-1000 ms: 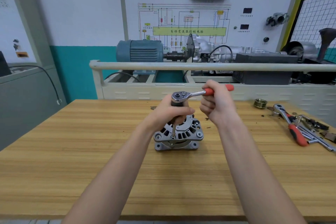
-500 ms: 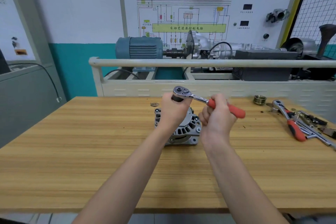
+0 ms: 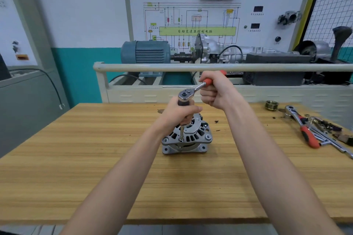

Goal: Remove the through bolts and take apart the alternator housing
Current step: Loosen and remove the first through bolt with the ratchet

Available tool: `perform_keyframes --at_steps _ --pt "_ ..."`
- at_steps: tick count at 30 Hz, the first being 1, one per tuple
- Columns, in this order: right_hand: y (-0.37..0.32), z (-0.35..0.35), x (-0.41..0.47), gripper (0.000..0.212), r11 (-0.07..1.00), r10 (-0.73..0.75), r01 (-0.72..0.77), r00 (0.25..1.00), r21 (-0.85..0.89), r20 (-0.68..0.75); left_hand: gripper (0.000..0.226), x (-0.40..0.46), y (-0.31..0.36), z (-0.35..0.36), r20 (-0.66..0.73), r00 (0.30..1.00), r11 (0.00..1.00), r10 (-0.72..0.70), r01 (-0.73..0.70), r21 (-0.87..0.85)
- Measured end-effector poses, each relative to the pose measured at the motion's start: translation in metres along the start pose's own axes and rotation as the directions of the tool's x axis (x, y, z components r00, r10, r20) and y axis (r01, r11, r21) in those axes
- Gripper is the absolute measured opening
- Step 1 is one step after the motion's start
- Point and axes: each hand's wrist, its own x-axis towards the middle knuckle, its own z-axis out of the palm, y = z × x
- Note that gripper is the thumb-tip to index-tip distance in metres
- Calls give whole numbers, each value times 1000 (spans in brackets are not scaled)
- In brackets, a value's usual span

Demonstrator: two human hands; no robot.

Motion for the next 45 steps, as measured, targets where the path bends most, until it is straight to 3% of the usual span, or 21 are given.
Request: perform_keyframes --at_steps 4,8,11,13,15,18,21,23,25,28,31,36,39,42,45 --pt "16 2 -10 40 979 -62 96 981 179 -186 42 1 -7 15 -265 963 997 55 -41 61" --pt "47 2 -39 45 898 -192 333 885 288 -424 39 0 -10 28 -434 894 994 108 -94 55" --pt "66 11 -59 43 824 -271 462 830 329 -487 43 1 -14 38 -571 809 989 139 -142 41" --pt "67 10 -62 45 821 -271 455 843 346 -465 45 -2 -17 41 -599 786 987 149 -151 46" --pt "57 2 -58 45 874 -227 367 888 318 -401 42 -6 -15 36 -530 837 990 136 -130 48" --pt "34 -8 -42 49 959 -117 175 961 222 -250 36 -10 -5 14 -212 971 989 108 -83 123" --pt "13 -10 -24 48 996 1 2 999 89 -41 37 -11 6 -2 77 996 983 49 -61 171" --pt "4 -10 -14 52 998 53 -54 997 23 52 41 -9 6 0 73 997 987 36 -47 154" --pt "3 -8 -10 52 998 59 -60 997 25 59 42 -8 1 8 -43 998 993 54 -49 112" --pt "15 -3 -17 45 985 -10 29 994 171 -111 38 -6 -10 20 -261 959 992 112 -91 90" --pt "38 -1 -33 39 930 -118 220 938 295 -327 42 -4 -15 30 -412 897 987 163 -147 70" --pt "72 12 -63 32 798 -243 470 824 378 -511 52 1 -18 42 -558 818 988 144 -155 27" --pt "67 8 -60 34 821 -217 426 849 381 -483 49 -1 -16 36 -488 866 993 111 -115 22" --pt "45 -3 -46 48 924 -153 253 932 289 -328 34 -5 -9 12 -189 976 992 104 -87 96" --pt "20 -9 -28 49 988 -44 60 993 143 -110 31 -6 0 -4 63 995 992 76 -82 95"
